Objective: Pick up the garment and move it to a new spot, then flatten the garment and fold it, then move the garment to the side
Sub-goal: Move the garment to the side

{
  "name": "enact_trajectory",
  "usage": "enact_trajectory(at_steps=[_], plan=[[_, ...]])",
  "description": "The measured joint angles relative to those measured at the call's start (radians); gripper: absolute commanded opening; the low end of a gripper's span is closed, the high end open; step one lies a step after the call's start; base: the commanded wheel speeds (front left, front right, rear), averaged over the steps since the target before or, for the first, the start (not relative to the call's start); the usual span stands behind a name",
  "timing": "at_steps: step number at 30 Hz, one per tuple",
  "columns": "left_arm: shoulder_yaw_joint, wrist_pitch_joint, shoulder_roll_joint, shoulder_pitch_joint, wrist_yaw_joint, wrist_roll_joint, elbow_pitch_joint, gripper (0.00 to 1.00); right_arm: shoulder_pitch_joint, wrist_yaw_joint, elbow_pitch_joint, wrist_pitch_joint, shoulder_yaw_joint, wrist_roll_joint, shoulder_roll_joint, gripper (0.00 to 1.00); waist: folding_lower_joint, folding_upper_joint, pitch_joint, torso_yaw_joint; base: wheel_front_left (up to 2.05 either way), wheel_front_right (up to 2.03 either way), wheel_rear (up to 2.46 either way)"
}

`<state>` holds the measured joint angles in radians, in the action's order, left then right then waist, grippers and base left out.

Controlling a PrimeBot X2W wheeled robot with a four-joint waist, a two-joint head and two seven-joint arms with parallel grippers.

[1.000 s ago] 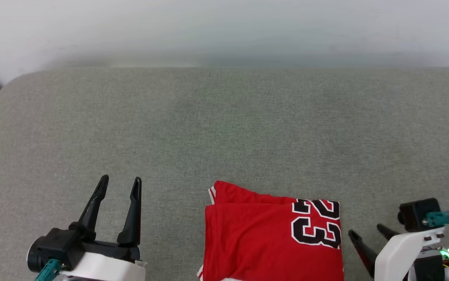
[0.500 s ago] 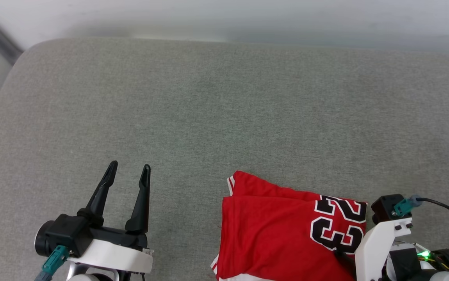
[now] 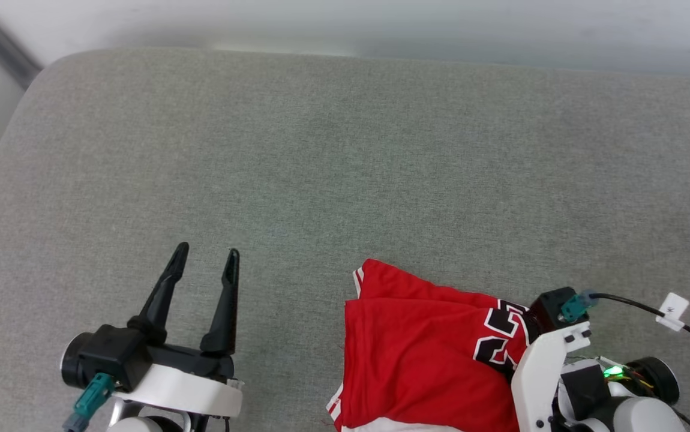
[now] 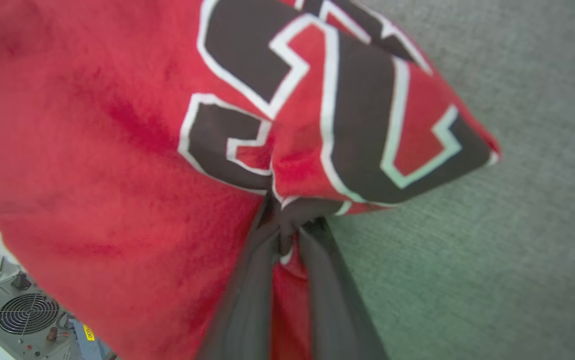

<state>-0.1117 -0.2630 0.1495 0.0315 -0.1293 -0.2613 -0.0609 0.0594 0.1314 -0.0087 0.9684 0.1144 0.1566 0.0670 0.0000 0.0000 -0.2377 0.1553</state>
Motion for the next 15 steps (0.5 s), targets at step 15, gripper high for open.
enact_trajectory(at_steps=[15], plan=[[-0.098, 0.0, 0.041, -0.046, 0.0, 0.029, -0.041, 1.0, 0.184, 0.0, -0.107, -0.019, 0.273, -0.084, 0.427, 0.0, 0.0, 0.0, 0.027, -0.188, 0.0, 0.0, 0.0]])
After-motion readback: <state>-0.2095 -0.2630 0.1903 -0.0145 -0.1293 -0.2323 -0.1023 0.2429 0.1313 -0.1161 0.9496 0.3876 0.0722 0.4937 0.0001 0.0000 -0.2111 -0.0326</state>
